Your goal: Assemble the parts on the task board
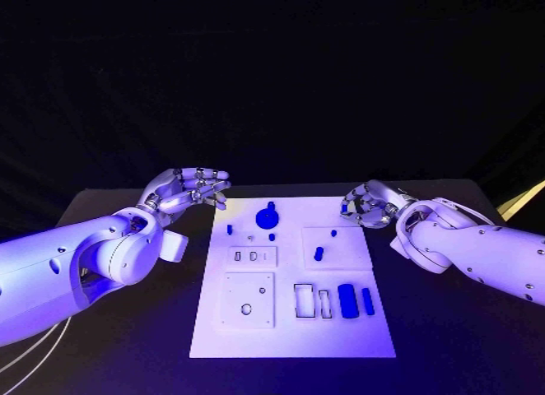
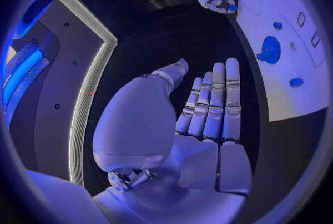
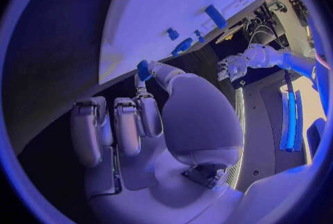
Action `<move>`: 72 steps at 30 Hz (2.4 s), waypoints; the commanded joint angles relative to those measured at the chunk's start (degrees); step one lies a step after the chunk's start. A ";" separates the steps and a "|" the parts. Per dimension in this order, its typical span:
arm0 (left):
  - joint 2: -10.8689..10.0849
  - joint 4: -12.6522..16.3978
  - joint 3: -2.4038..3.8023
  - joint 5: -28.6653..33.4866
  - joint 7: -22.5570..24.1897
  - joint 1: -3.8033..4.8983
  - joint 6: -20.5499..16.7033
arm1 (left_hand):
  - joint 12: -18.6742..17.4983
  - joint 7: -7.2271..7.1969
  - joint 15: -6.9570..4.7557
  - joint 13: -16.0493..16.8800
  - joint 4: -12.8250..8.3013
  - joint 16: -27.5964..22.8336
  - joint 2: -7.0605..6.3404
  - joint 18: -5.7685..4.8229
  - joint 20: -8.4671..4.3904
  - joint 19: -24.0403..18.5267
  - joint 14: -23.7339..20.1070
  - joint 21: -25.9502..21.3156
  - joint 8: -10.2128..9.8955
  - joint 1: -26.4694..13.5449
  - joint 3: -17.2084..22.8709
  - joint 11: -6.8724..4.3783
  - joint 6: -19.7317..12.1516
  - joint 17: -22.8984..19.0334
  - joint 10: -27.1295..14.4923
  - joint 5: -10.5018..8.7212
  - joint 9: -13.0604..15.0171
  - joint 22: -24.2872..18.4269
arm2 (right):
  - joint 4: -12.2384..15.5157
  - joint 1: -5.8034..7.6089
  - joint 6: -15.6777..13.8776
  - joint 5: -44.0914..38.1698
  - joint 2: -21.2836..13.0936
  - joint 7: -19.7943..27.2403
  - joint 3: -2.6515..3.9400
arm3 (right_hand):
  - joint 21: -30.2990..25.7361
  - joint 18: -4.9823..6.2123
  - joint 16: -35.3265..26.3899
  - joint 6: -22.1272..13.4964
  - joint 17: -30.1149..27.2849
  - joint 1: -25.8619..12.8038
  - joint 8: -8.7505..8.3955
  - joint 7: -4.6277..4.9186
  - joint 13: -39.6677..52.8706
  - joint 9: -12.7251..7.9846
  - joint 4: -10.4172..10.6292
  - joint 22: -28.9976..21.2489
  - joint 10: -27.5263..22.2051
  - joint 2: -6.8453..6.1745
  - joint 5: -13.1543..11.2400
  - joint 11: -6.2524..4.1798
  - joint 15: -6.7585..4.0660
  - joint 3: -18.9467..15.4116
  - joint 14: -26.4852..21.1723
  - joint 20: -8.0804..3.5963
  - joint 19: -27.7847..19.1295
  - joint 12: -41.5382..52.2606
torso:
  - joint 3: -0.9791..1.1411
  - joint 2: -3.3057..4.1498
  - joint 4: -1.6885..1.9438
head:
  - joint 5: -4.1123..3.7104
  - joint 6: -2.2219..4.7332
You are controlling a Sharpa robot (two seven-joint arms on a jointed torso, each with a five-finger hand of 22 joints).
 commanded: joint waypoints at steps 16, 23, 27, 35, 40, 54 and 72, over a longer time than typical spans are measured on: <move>3.29 -4.03 -0.48 0.02 0.20 -0.28 0.58 | -0.22 1.21 -0.21 0.30 -0.76 0.92 0.01 0.17 -0.12 -0.72 -0.67 0.91 -0.89 -1.22 1.86 -0.11 -0.27 0.98 -0.49 1.26 1.04 0.95 | 13.58 0.70 -2.62 -7.20 6.56 -12.90 -0.24 | 1.32 -2.04 0.78 1.10 15.57 -1.24 4.68 -0.20 7.17 4.05 -0.65 15.69 -0.38 1.67 1.53 -0.30 -0.15 4.24 5.77 -0.19 6.29 -0.03 | -0.27 -1.92 0.04 | 1.55 -0.95; 4.70 -5.80 -0.89 0.02 0.15 -0.39 0.80 | -0.22 1.21 -0.21 0.30 -0.76 0.92 0.01 0.17 -0.12 -0.72 -0.67 0.91 -0.89 -1.22 1.86 -0.11 -0.27 0.98 -0.49 1.26 1.04 0.95 | 14.39 -0.08 -1.42 -9.87 10.37 -15.41 -0.93 | 1.32 -2.04 0.78 0.90 15.57 -1.65 4.83 -0.13 7.24 4.13 -0.64 15.69 -0.31 1.47 1.77 -0.24 -0.11 4.22 5.77 -0.15 6.29 0.03 | -0.59 -2.74 0.05 | 2.57 -1.90; 5.09 -6.34 -1.01 0.02 0.11 -0.40 0.82 | -0.20 1.21 -0.21 0.31 -0.76 0.94 0.04 0.17 -0.11 -0.78 -0.70 0.96 -0.88 -1.24 1.87 -0.11 -0.23 0.98 -0.45 1.26 1.06 0.98 | 14.02 -0.75 -1.12 -11.28 11.90 -16.48 -1.22 | 1.32 -2.04 0.78 0.90 15.57 -1.65 4.83 -0.13 7.24 4.13 -0.64 15.69 -0.31 1.47 1.77 -0.24 -0.11 4.22 5.77 -0.15 6.29 0.03 | -0.67 -2.90 0.11 | 2.75 -2.13; 5.51 -6.72 -1.09 0.02 0.03 -0.41 0.79 | -0.20 1.21 -0.21 0.31 -0.76 0.94 0.04 0.17 -0.11 -0.78 -0.70 0.96 -0.88 -1.24 1.87 -0.11 -0.23 0.98 -0.45 1.26 1.06 0.98 | 12.74 -2.98 -0.82 -13.77 14.63 -17.67 -1.50 | 1.32 -2.04 0.78 0.82 15.57 -1.81 4.95 -0.13 7.43 4.18 -0.73 15.69 -0.14 1.27 1.77 -0.23 -0.09 4.19 5.77 -0.13 6.29 0.22 | -0.65 -2.81 0.19 | 3.03 -2.65; 5.61 -6.72 -1.11 0.02 -0.04 -0.41 0.83 | -0.20 1.21 -0.21 0.31 -0.76 0.94 0.04 0.17 -0.11 -0.78 -0.70 0.96 -0.88 -1.24 1.87 -0.11 -0.23 0.98 -0.45 1.26 1.06 0.98 | 11.96 -3.77 -0.68 -14.64 15.62 -18.08 -1.59 | 1.32 -2.04 0.78 0.81 15.57 -1.83 4.99 -0.15 7.43 4.20 -0.79 15.69 -0.14 1.20 1.77 -0.24 -0.09 4.19 5.77 -0.13 6.29 0.22 | -0.66 -2.78 0.15 | 3.13 -2.88; 5.70 -6.43 -1.11 0.03 -0.11 -0.40 0.87 | -0.18 1.20 -0.20 0.32 -0.74 0.96 0.04 0.17 -0.09 -0.88 -0.75 1.03 -0.87 -1.30 1.86 -0.12 -0.19 0.98 -0.40 1.26 1.08 1.02 | 9.30 -5.20 -0.43 -15.37 17.29 -18.51 -1.86 | 1.32 -2.04 0.78 0.74 15.57 -2.04 5.14 -0.13 7.51 4.27 -0.95 15.69 -0.06 0.88 1.76 -0.23 -0.09 4.13 5.77 -0.11 6.29 0.30 | -0.64 -2.72 0.18 | 3.65 -3.55; 5.60 -6.37 -1.11 0.03 -0.13 -0.40 0.93 | -0.17 1.19 -0.20 0.32 -0.74 0.98 0.04 0.17 -0.08 -0.94 -0.78 1.07 -0.87 -1.33 1.86 -0.12 -0.18 0.98 -0.39 1.25 1.09 1.05 | 7.05 -6.11 -0.48 -15.70 18.07 -18.59 -2.02 | 1.32 -2.04 0.78 0.47 15.57 -2.34 5.23 -0.06 7.44 4.29 -1.16 15.69 -0.16 0.37 1.65 -0.19 -0.07 4.05 5.77 -0.09 6.29 0.20 | -0.56 -2.71 0.14 | 3.96 -3.74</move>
